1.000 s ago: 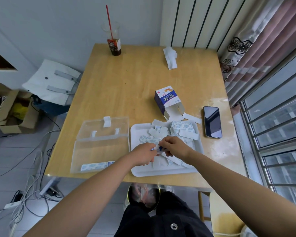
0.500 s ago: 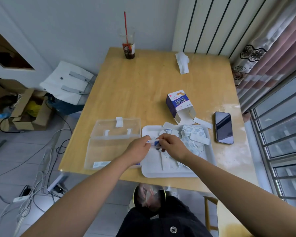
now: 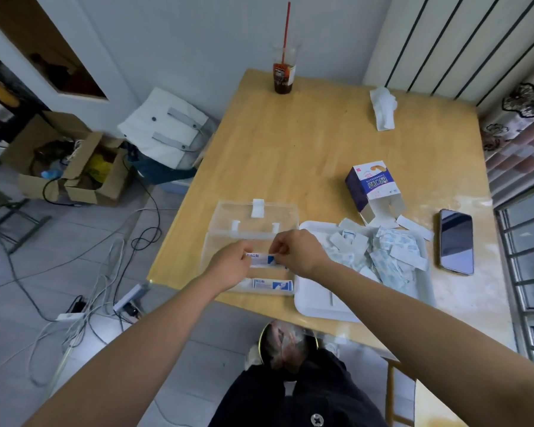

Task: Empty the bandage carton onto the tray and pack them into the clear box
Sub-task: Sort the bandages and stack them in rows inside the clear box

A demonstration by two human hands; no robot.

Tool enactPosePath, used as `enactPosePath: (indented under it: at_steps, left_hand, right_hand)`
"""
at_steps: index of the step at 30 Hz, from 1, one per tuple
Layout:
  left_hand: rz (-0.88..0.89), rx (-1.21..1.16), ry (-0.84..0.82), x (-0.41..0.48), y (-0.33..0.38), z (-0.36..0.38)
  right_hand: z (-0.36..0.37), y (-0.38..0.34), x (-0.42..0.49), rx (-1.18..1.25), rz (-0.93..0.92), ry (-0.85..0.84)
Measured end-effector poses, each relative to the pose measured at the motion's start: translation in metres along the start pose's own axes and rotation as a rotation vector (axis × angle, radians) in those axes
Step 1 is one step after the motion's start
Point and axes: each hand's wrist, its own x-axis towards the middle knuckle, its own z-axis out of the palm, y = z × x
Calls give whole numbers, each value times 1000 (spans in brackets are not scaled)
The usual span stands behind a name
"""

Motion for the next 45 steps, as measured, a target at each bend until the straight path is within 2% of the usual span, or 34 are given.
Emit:
enactPosePath:
  at_steps: [3,10,16,24,32,33,35,38,40,41,43,45]
  left_hand:
    - [-17,99,-27,7,-22,0]
    - [17,333,-251,17,-39,11]
    - [29,334,-271,18,-41,11]
    - [29,346,-273,17,-39,10]
    - [5,339,-284,11,-34,7]
    - [3,337,-283,11,-35,8]
    - [18,337,-228,10,-34,7]
    - [56,334,76,3,-18,6]
    - [126,267,290,-2,2,8]
    - [182,222,346,-3,13,11]
    - [307,149,357,-2,41,20]
    - [413,114,269,2,69,32]
  right_hand:
    - [11,-8,7,-197,-6,-129]
    - [34,-19,12,-627,41,-301]
    - [41,-23,18,-846,-28,-376]
    - [49,-9,28,-758,-71,-388]
    - [62,4,33,-596,-59,-539]
    - [60,2,31,-575,-66,-532]
    - [47,-4,26,-437,-104,-417]
    - [17,-7,11,-58,-172,-85]
    - [-4,3,-1,174,-148,75]
    - [-12,13,-7,247,-111,130]
    - [-28,43,-20,303,3,215]
    - [-39,79,-33,264,143,270]
